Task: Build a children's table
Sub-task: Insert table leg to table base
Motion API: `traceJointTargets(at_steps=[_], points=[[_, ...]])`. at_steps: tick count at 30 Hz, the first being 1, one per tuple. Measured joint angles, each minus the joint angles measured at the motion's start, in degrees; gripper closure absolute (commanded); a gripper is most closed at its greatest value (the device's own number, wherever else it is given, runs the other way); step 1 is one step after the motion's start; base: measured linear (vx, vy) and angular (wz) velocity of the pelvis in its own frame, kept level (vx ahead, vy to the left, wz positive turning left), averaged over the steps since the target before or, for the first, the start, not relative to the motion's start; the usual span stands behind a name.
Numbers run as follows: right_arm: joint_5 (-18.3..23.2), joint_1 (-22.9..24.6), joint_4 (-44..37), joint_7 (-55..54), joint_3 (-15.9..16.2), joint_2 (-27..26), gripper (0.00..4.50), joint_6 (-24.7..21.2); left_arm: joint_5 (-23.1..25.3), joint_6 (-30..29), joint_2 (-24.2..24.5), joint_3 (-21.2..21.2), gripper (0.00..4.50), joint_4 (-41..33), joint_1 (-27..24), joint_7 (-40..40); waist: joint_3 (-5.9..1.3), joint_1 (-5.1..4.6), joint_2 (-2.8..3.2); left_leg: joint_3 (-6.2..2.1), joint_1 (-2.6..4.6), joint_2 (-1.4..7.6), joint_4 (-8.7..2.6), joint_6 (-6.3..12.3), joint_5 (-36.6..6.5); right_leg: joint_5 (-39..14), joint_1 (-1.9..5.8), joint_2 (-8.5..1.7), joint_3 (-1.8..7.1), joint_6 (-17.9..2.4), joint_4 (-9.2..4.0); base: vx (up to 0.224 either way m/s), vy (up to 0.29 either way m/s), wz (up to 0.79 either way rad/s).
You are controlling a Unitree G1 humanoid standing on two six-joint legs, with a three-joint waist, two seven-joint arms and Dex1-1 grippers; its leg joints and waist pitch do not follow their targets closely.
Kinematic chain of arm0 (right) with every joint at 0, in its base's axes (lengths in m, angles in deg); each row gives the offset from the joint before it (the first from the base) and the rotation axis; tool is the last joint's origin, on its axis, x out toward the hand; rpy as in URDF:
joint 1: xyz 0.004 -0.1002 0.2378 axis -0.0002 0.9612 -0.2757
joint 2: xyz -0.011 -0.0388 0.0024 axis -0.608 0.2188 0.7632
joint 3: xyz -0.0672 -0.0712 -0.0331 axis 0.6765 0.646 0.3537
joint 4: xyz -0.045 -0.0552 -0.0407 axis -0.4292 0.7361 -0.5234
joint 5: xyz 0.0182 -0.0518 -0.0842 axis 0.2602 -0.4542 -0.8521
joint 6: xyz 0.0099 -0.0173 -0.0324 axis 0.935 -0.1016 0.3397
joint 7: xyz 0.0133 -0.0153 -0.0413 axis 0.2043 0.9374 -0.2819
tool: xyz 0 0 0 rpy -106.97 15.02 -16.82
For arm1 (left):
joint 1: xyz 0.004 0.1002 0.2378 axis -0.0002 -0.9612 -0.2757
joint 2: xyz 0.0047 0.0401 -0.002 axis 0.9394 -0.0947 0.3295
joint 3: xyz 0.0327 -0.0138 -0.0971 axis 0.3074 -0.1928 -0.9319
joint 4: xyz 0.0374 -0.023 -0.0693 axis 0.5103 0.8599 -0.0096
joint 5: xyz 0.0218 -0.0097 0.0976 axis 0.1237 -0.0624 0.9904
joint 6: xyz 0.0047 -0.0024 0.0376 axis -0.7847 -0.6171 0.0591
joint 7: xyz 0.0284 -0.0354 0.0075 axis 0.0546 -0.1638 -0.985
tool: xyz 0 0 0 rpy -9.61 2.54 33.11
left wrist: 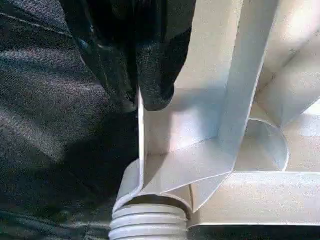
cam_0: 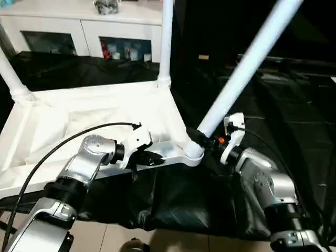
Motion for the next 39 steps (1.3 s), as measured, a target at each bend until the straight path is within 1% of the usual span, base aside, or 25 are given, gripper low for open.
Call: traceJointTargets(at_steps=[4,7,11,15,18,22,24,29,35,39], points=[[-2.9,0.5,-3.5,-0.2,3.4,1.2,2.61,-0.2,0.1,0.1,-0.1,0.0,4.5,0.4,0.2,-0.1,-0.01,-0.09,-0.03,0.0,0.04,-0.06,-0.02,0.0,0.0,0.0,0.0,-0.11,-0.02,0.0,0.0,0.0,0.0,0.0],[-5.3,0.2,-5.3,0.0,6.5,2.7,2.61,-0.4,0.2,0.3,-0.1,0.0,4.5,0.6,0.2,-0.3,0.02,-0.12,-0.12,0.0,0.11,-0.2,-0.05,0.0,0.0,0.0,-0.04,-0.41,-0.16,0.0,0.01,0.0,0.0,0.0],[-6.9,-0.7,-5.6,0.0,7.9,3.0,2.61,-1.4,0.5,0.3,0.1,0.1,4.5,0.6,0.3,-0.6,0.07,-0.27,-0.47,-0.01,0.28,-0.35,-0.05,0.01,0.0,0.0,-0.07,-0.62,-0.14,0.0,-0.02,0.0,0.0,0.0],[-6.8,-1.8,-4.3,-0.1,7.9,2.6,2.61,-1.6,0.5,0.3,0.5,0.0,4.5,0.6,0.3,-0.8,0.12,-0.39,-0.55,-0.15,0.36,-0.36,-0.09,0.01,0.0,0.0,-0.13,-0.64,-0.16,0.0,-0.36,0.0,0.0,0.0],[-6.9,-4.0,-1.2,-0.3,7.7,2.7,2.61,-1.3,0.5,0.4,0.8,0.0,4.5,0.6,0.2,-1.0,0.14,-0.53,-0.58,-0.22,0.38,-0.37,-0.36,0.01,0.0,0.0,-0.24,-0.64,-0.22,0.0,-0.89,0.0,0.0,0.0],[-7.6,-6.7,2.8,-0.9,7.3,2.7,2.61,-0.3,0.5,0.5,1.1,0.0,4.5,0.6,0.2,-1.0,0.15,-0.57,-0.6,-0.22,0.38,-0.41,-0.39,0.01,0.0,0.0,-0.43,-0.66,-0.16,0.0,-1.23,0.0,0.0,0.0],[-7.9,-7.9,4.7,-1.4,7.2,2.7,2.61,0.5,0.6,0.5,1.2,0.0,4.5,0.6,0.2,-1.1,0.16,-0.56,-0.6,-0.21,0.38,-0.43,-0.4,0.01,0.0,0.0,-0.55,-0.69,-0.11,0.0,-1.29,0.0,0.0,0.0],[-6.8,-8.5,6.0,-1.3,5.7,2.3,2.61,0.4,0.7,0.5,1.3,0.0,4.5,0.5,0.2,-1.3,0.23,-0.44,-0.52,-0.21,0.38,-0.45,-0.4,0.01,0.0,0.0,-0.66,-0.69,-0.06,-0.1,-1.31,0.0,0.0,0.0],[-6.8,-10.0,8.4,0.2,5.2,3.0,2.61,0.7,0.7,0.5,1.8,0.0,4.5,0.5,0.2,-1.1,0.23,-0.42,-0.52,-0.21,0.38,-0.44,-0.5,0.01,0.0,0.1,-0.87,-0.69,-0.07,-0.2,-1.26,0.0,0.0,0.0],[-6.8,-10.8,9.9,1.3,5.2,3.0,2.61,1.5,0.7,0.5,1.9,0.0,4.5,0.4,0.2,-1.0,0.23,-0.42,-0.52,-0.21,0.41,-0.45,-0.56,0.01,0.0,0.1,-0.88,-0.69,-0.07,-0.2,-1.26,0.0,0.0,0.0]])
